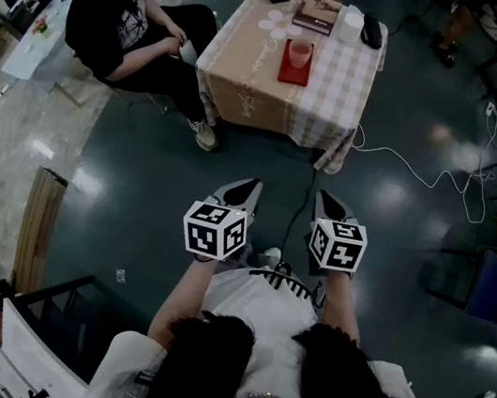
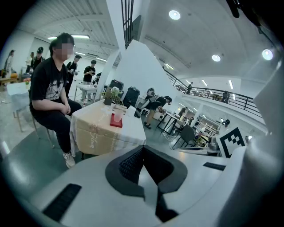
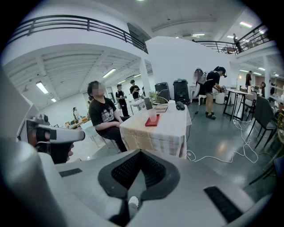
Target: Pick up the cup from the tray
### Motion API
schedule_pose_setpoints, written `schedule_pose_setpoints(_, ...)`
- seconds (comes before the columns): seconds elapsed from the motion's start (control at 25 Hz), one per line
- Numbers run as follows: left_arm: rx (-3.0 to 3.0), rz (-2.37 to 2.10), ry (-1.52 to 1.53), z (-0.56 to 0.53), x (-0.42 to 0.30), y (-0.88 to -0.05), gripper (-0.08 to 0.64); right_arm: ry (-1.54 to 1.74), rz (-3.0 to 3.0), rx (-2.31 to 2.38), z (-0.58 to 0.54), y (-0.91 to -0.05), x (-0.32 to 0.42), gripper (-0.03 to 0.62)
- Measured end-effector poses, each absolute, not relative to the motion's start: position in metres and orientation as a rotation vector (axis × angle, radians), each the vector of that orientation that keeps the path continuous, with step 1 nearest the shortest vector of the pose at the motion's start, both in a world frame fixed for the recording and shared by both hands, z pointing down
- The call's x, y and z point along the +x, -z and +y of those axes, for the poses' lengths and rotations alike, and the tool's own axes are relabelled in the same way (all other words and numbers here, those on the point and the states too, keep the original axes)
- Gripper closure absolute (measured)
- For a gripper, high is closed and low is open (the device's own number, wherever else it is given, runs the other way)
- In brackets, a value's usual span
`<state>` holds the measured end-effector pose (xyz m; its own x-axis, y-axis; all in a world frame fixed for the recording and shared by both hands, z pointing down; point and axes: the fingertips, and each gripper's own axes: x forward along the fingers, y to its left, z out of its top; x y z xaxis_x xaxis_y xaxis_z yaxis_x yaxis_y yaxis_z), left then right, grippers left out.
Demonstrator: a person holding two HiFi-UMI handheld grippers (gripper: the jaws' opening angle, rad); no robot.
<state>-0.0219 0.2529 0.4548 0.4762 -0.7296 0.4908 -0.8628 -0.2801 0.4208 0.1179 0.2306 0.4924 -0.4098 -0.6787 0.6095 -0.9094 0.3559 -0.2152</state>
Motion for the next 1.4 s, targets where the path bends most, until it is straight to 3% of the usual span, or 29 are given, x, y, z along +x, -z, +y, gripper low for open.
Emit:
schedule_pose_setpoints(1.16,2.065,-1.326,-0.266,0.263,0.008,-0.459,0.554,-0.709,-2.332,1.374,0.237,-0.471,0.136,0.578)
schedule_pose_setpoints(1.28,2.076,-1.325,-0.262,0.253,0.012,-0.459,0.554,-0.699,-2.376,1.349,0.229,-0.466,0.135,0.470)
schedule_pose_setpoints(1.4,2.084,-1.316,-0.266,0.241,0.011,-0.462,0.554,-0.692,-2.385,1.354,0.217,-0.466,0.134,0.443)
